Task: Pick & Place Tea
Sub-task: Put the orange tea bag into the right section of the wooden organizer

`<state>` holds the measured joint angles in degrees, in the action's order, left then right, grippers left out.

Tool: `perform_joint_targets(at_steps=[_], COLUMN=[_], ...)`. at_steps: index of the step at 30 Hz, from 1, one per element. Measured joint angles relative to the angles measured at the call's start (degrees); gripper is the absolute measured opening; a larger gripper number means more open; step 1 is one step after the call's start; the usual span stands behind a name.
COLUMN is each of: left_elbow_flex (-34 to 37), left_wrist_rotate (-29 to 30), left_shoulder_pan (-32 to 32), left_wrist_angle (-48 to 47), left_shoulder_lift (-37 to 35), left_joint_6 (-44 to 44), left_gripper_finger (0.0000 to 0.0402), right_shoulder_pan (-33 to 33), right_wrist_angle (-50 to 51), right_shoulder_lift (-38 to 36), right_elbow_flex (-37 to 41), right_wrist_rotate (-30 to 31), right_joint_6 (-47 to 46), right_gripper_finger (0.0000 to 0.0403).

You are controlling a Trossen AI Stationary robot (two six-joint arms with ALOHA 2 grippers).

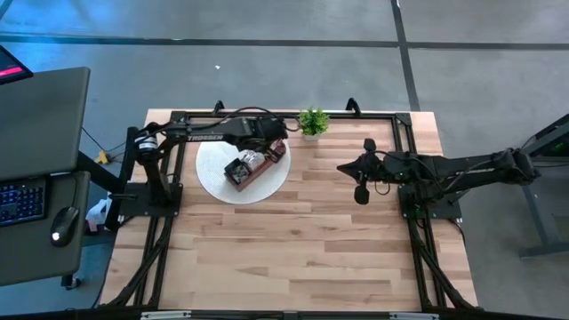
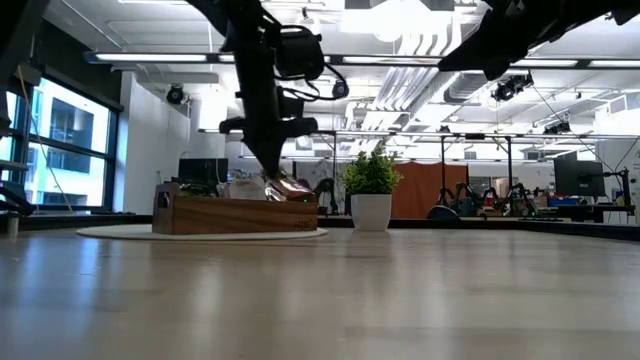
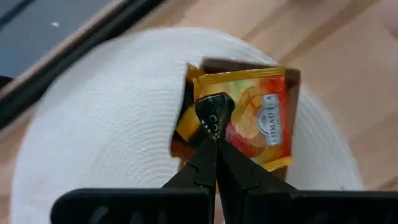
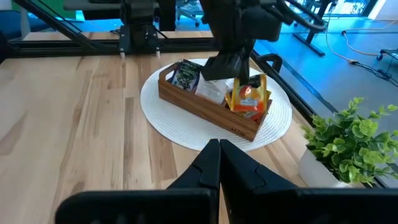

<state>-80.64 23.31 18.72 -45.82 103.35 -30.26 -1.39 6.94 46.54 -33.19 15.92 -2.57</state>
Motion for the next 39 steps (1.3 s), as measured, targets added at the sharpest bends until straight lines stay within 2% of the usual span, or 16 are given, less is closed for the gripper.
perform_joint_targets(at_steps=[4,9,19,27,32,39], left_elbow_flex=[0.02,-0.07,-0.02,-0.02,-0.02,-0.06], left_wrist_rotate=[2.66,11.25,12.15,19.15,19.3,16.09], left_shoulder_pan=[-0.46,-2.05,-5.92,-6.78,-6.75,-6.75], left_wrist_angle=[-0.46,0.93,0.29,-2.25,-2.36,-1.51], left_shoulder_lift=[1.64,2.69,2.75,2.75,2.75,4.49], left_joint_6=[0.37,8.16,13.28,15.47,16.06,18.1], left_gripper_finger=[0.0,0.0,0.0,0.0,0.0,0.0004], right_shoulder_pan=[0.0,0.0,0.0,0.0,0.0,0.0], right_wrist_angle=[0.01,0.03,-0.81,-0.83,-0.84,-1.01], right_shoulder_lift=[0.0,0.0,0.0,0.0,0.0,0.0], right_elbow_flex=[0.0,0.0,0.0,0.0,0.0,0.0], right_wrist_rotate=[-0.05,-3.11,-5.25,-5.22,-5.22,-5.22], right_joint_6=[0.03,1.13,1.51,1.51,1.49,1.51], right_gripper_finger=[0.0002,0.0002,0.0002,0.0002,0.0002,0.0003])
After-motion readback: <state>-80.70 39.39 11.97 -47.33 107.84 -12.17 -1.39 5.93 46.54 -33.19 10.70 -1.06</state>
